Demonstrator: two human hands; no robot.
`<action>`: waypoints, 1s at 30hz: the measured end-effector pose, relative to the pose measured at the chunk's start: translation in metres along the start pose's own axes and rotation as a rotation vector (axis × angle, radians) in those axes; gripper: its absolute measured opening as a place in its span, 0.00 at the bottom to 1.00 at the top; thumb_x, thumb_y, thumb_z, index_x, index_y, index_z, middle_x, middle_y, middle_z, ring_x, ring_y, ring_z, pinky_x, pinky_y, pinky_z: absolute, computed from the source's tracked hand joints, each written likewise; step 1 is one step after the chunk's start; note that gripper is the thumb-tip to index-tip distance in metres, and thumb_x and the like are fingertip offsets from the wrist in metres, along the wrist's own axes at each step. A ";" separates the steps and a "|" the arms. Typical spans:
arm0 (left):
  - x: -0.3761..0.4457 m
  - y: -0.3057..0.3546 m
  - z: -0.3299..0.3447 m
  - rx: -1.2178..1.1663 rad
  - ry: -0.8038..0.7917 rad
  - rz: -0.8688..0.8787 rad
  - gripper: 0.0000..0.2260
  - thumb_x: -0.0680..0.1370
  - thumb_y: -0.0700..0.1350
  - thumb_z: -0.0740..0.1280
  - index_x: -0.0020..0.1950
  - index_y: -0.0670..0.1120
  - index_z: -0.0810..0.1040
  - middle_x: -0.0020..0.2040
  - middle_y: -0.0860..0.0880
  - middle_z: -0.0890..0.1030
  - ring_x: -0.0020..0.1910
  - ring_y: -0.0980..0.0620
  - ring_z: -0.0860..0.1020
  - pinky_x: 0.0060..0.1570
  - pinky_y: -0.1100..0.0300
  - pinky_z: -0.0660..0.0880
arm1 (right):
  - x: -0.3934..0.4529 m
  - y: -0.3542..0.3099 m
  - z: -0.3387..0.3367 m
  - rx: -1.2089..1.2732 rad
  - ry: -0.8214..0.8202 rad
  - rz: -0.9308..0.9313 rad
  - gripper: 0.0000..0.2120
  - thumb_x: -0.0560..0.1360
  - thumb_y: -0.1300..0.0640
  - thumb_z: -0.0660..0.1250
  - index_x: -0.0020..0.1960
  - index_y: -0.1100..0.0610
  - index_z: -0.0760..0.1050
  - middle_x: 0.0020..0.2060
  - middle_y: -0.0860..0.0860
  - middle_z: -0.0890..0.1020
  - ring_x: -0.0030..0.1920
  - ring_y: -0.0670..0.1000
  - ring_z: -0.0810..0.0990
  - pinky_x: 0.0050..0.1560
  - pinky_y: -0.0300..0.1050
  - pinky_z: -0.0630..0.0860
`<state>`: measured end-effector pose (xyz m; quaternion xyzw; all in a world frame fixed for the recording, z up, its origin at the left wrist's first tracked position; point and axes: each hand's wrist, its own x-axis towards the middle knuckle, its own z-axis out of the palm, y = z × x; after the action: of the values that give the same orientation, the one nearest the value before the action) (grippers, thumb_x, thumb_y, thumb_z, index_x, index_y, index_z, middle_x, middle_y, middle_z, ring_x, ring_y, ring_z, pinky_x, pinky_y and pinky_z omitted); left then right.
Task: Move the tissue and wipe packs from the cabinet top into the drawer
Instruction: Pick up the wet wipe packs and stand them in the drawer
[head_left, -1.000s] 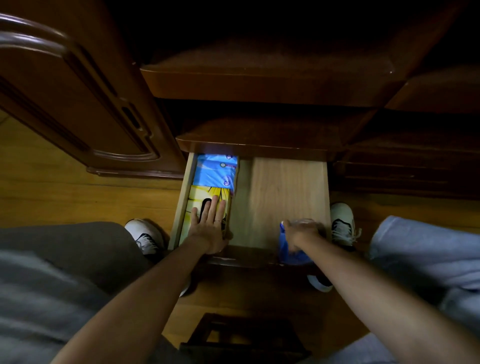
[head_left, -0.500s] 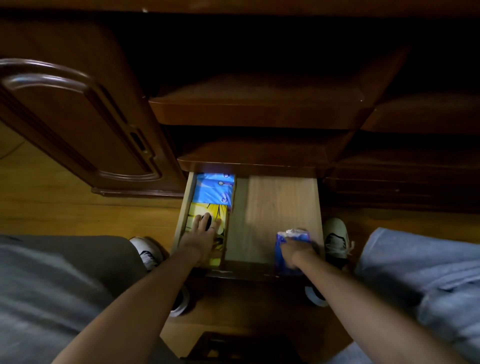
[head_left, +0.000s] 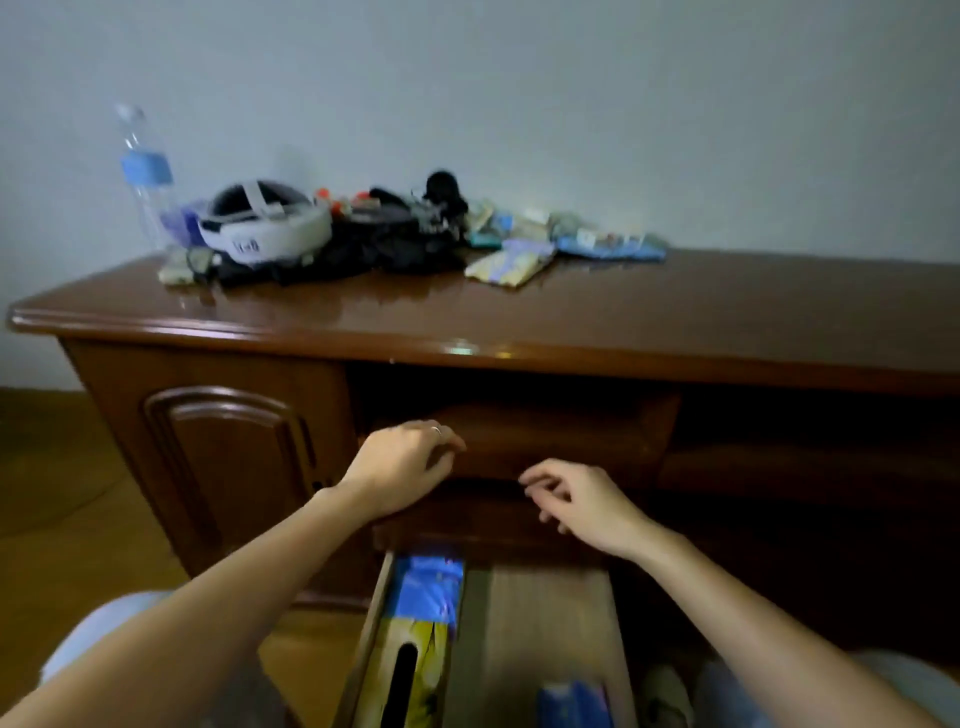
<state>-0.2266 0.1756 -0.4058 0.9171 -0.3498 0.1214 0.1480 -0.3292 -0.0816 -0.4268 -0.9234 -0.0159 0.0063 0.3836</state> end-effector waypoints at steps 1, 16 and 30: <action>0.010 0.004 -0.023 -0.002 0.111 0.021 0.11 0.79 0.53 0.62 0.58 0.59 0.80 0.55 0.60 0.82 0.54 0.59 0.79 0.45 0.62 0.75 | 0.004 -0.024 -0.025 -0.061 0.107 -0.098 0.08 0.80 0.50 0.65 0.56 0.40 0.79 0.48 0.38 0.85 0.42 0.43 0.85 0.41 0.44 0.83; 0.215 0.012 -0.071 -0.002 0.134 -0.104 0.18 0.78 0.53 0.65 0.68 0.55 0.75 0.67 0.50 0.74 0.65 0.48 0.73 0.49 0.53 0.72 | 0.139 -0.065 -0.132 -0.751 0.460 -0.140 0.09 0.79 0.40 0.60 0.45 0.44 0.73 0.36 0.42 0.76 0.40 0.46 0.77 0.36 0.45 0.73; 0.362 -0.024 0.016 0.044 0.001 -0.197 0.34 0.76 0.69 0.55 0.78 0.54 0.61 0.75 0.45 0.65 0.74 0.44 0.64 0.71 0.43 0.61 | 0.358 0.016 -0.239 -0.852 0.518 0.259 0.28 0.79 0.47 0.67 0.74 0.54 0.62 0.69 0.57 0.66 0.62 0.60 0.76 0.48 0.52 0.73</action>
<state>0.0544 -0.0320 -0.3075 0.9500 -0.2550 0.1143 0.1391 0.0352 -0.2498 -0.2694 -0.9634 0.1929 -0.1823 -0.0390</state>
